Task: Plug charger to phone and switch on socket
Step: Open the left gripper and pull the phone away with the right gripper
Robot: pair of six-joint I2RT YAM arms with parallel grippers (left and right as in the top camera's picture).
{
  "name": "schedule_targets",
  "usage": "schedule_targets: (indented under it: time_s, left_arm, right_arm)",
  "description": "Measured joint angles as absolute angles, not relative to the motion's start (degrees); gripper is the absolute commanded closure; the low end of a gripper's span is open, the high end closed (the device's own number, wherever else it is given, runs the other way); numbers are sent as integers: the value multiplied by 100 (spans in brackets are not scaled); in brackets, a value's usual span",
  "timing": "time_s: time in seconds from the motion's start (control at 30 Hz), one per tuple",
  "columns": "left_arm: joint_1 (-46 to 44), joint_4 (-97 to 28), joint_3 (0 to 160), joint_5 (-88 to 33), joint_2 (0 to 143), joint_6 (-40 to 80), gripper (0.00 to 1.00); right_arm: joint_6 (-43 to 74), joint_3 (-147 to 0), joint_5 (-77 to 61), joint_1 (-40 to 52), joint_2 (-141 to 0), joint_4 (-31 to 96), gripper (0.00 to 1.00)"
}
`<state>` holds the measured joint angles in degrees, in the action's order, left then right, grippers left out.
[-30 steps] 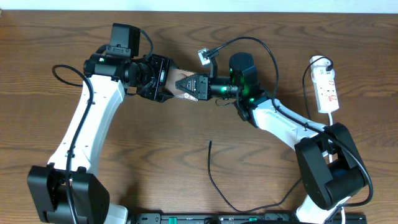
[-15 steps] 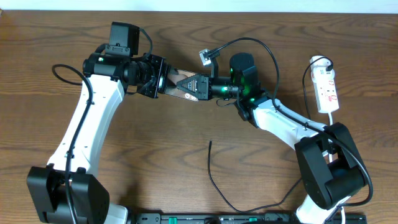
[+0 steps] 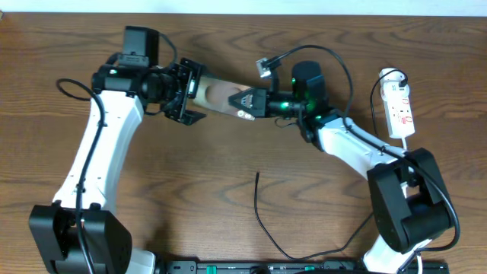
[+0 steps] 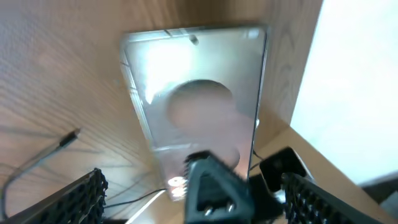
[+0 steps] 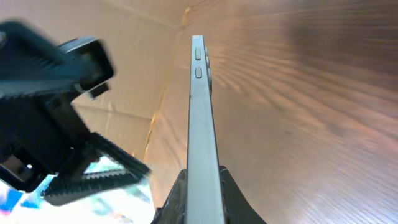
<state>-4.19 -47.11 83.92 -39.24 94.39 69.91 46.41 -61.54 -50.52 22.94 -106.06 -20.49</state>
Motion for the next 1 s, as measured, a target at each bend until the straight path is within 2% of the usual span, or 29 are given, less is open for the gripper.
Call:
schedule_targets:
  time_s: [0.2,0.33,0.47,0.7,1.0]
  left_arm:
    - [45,-4644,8392,-4171,9439,5481,12]
    - [259,-4471,8392,-4233,9439,4512,12]
    - [333,-4038,8381,-4654,9439,3885,12]
    - [333,-2648,7985,-5424,9439,3983,12]
    - [331,823,6517,-6014,9439,5640,12]
  right_arm:
    - [5319,-6154,-4825,1839,-10606,-1492,99]
    - [6416,-6154,-4558,1660,-10606,-1184,99]
    - [7741,-6154,-4445,1643,-10606,-1540,99]
    - [8906,-6149,-4414,1695,-10606,-3087,99]
    - [9467,-6149,-4366,1822,-10606,-3542,99]
